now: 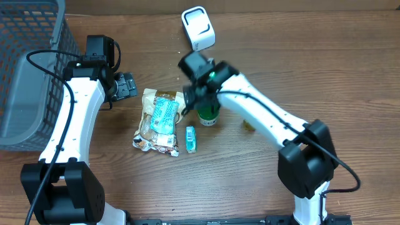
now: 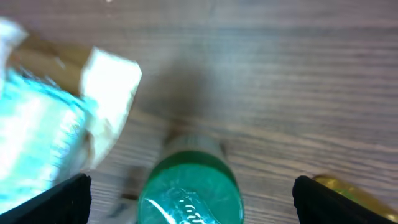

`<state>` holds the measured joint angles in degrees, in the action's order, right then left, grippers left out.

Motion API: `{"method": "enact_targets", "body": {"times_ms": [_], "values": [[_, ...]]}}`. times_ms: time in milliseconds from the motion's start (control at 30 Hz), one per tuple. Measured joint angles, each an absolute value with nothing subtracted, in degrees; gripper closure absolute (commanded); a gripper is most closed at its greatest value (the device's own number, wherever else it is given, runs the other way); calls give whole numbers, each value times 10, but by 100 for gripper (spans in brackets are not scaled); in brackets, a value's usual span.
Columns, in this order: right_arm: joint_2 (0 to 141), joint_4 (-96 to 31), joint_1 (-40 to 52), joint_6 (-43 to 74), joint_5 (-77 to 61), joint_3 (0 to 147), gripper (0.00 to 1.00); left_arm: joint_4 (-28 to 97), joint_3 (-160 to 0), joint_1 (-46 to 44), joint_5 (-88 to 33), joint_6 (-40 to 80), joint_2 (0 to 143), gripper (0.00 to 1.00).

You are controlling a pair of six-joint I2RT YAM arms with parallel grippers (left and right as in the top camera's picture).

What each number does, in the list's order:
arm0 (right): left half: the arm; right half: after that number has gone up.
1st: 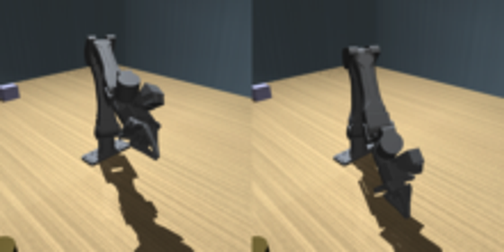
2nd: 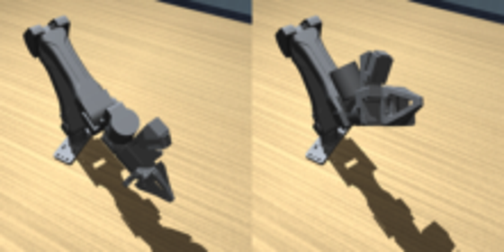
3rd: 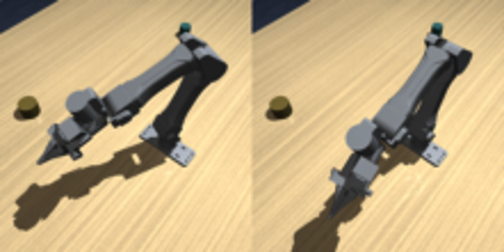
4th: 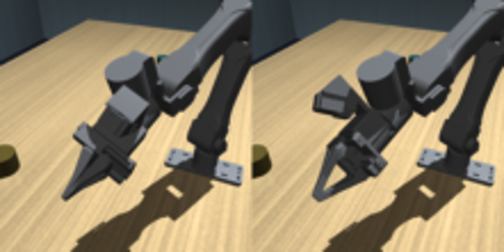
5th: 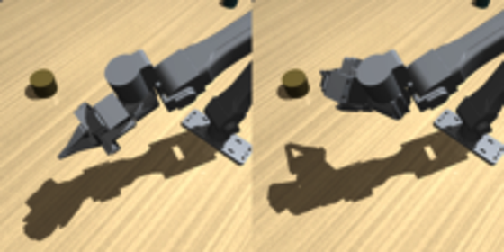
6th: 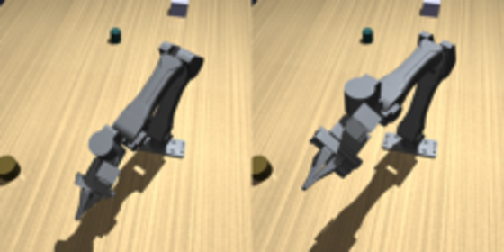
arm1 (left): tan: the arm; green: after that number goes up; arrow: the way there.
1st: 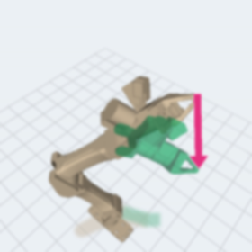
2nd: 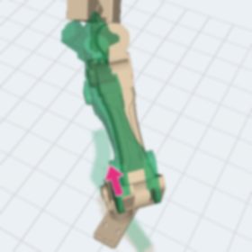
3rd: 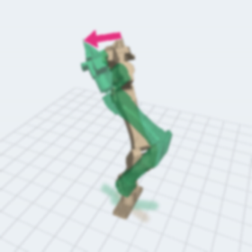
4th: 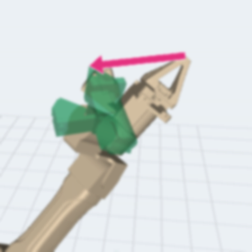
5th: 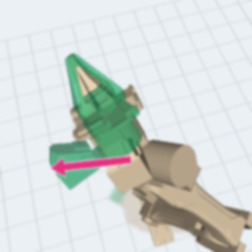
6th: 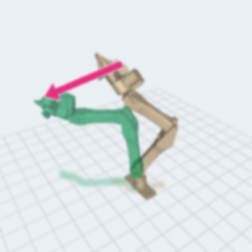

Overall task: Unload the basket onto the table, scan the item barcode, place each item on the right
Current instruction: 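Lift the green canister upward with the right gripper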

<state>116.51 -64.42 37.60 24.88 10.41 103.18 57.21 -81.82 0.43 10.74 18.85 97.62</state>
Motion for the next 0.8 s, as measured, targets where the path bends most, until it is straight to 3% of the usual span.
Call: {"method": "enact_targets", "body": {"times_ms": [233,800], "values": [[1163,-689,345,295,51,1047,0,572,-818,4,107,189,976,0],[1257,-680,369,347,24,1015,0,572,-818,4,107,189,976,0]]}}
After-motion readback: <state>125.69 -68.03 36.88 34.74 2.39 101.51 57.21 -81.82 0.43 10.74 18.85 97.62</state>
